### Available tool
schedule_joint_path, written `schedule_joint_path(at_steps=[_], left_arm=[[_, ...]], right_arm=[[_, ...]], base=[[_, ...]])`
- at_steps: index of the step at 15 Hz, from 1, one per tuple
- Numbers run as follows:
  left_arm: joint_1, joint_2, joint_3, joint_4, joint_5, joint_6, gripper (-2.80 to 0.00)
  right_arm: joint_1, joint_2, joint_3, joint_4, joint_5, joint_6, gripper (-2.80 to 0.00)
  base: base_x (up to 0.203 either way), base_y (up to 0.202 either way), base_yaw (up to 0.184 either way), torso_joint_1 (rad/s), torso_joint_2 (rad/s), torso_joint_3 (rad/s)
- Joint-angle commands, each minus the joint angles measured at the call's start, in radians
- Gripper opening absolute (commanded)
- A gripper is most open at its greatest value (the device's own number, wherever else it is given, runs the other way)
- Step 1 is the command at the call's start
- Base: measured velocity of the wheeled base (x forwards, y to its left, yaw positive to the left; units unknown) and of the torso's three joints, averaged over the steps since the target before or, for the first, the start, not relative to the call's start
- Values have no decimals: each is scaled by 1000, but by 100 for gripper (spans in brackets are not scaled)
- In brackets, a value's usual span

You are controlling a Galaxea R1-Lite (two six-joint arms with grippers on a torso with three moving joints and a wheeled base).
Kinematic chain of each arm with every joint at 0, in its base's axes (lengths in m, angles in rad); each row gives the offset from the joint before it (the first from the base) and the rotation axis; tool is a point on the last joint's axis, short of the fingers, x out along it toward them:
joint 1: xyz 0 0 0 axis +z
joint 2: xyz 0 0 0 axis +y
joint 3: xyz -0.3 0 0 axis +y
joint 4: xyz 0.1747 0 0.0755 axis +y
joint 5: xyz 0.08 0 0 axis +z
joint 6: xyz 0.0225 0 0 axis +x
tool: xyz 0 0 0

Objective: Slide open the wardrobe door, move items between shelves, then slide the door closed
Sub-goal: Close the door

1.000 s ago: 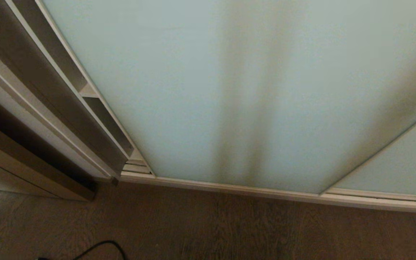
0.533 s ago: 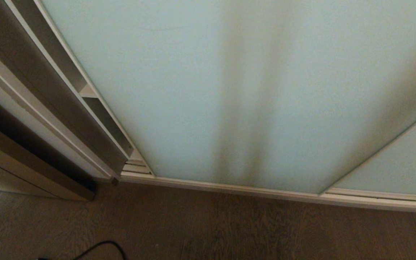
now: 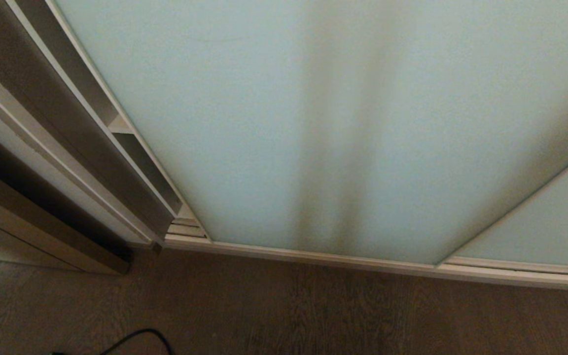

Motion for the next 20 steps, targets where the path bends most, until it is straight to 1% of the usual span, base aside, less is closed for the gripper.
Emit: schedule_joint_path(at_steps=[1,5,12,17,20], left_arm=[[0,2,0,0,0,-1,-280],[0,2,0,0,0,-1,-280],[0,2,1,0,0,-1,-280],[0,2,0,0,0,-1,-280],[0,2,0,0,0,-1,-280]], right_arm=[[17,27,4,-2,5,4,-280],[61,8,24,2,3,5,-280],[130,-94,109,-2,3,4,-280],[162,-144,173,-3,5,2,-280],[170,-167,185,1,5,4,-280]], base=[[0,0,0,0,0,0],[0,0,0,0,0,0],[0,0,0,0,0,0],[0,0,0,0,0,0],[0,0,0,0,0,0]])
